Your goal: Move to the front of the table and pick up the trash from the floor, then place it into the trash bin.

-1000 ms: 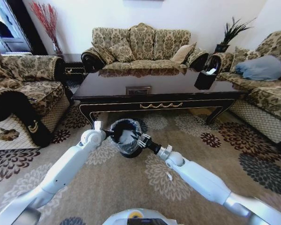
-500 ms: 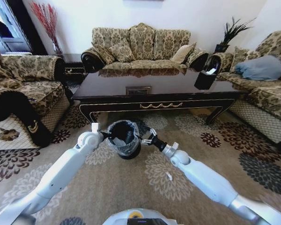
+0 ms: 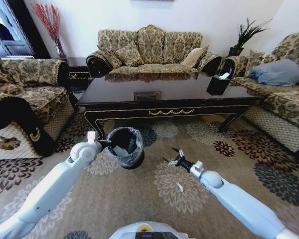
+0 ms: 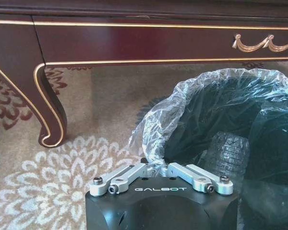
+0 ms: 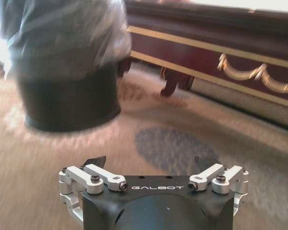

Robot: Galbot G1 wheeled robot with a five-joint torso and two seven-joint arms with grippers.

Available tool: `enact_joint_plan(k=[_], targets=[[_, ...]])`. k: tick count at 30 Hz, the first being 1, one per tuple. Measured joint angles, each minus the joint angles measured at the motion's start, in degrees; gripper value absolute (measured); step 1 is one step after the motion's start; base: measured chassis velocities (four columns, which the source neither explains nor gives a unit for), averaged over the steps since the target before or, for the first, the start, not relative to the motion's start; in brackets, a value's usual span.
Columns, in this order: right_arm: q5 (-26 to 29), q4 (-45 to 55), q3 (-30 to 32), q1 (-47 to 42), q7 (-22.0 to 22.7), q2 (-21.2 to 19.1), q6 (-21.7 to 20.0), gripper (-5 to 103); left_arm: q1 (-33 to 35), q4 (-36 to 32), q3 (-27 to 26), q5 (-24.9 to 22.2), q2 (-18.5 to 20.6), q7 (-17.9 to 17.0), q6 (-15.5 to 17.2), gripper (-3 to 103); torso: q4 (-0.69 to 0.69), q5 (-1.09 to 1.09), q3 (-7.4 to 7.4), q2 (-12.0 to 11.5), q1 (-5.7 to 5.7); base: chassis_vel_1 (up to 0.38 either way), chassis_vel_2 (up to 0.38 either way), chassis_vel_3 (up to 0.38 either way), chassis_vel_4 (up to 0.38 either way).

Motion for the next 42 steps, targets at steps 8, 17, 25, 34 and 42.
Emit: enact_joint_plan(k=[8, 17, 25, 34, 42], targets=[[-7.7, -10.8, -0.3, -2.8, -6.7, 3.5, 5.1, 100, 0.4, -1.1, -0.6, 0.4, 0.4, 0.2, 0.0, 2, -0.01, 0.01, 0.0, 0.0, 0.0, 0.0, 0.0, 0.0, 0.0], [-8.9, -20.0, -0.4, -1.6, -6.6, 5.9, 5.2, 100, 0.5, -0.9, -0.1, 1.5, 0.6, 1.0, 0.0, 2, 0.0, -0.01, 0.0, 0.0, 0.0, 0.0, 0.0, 0.0, 0.0], [-5.7, -23.9, 0.9, -0.4, -13.8, 6.7, 3.0, 100, 0.2, -0.6, 0.6, 1.7, 0.2, 1.0, 0.0, 2, 0.0, 0.01, 0.01, 0.0, 0.0, 0.0, 0.0, 0.0, 0.0], [-9.3, -26.8, 2.7, 0.0, -18.9, 7.2, 2.2, 100, 0.4, -0.6, 0.6, 1.8, 0.4, 1.0, 0.0, 2, -0.01, 0.0, 0.01, 0.0, 0.0, 0.0, 0.0, 0.0, 0.0], [-9.0, -27.9, 2.8, 0.4, -18.9, 7.5, 2.2, 100, 0.5, -0.6, 0.7, 2.2, 0.2, 1.0, 0.0, 2, -0.01, 0.0, 0.01, 0.0, 0.0, 0.0, 0.0, 0.0, 0.0]])
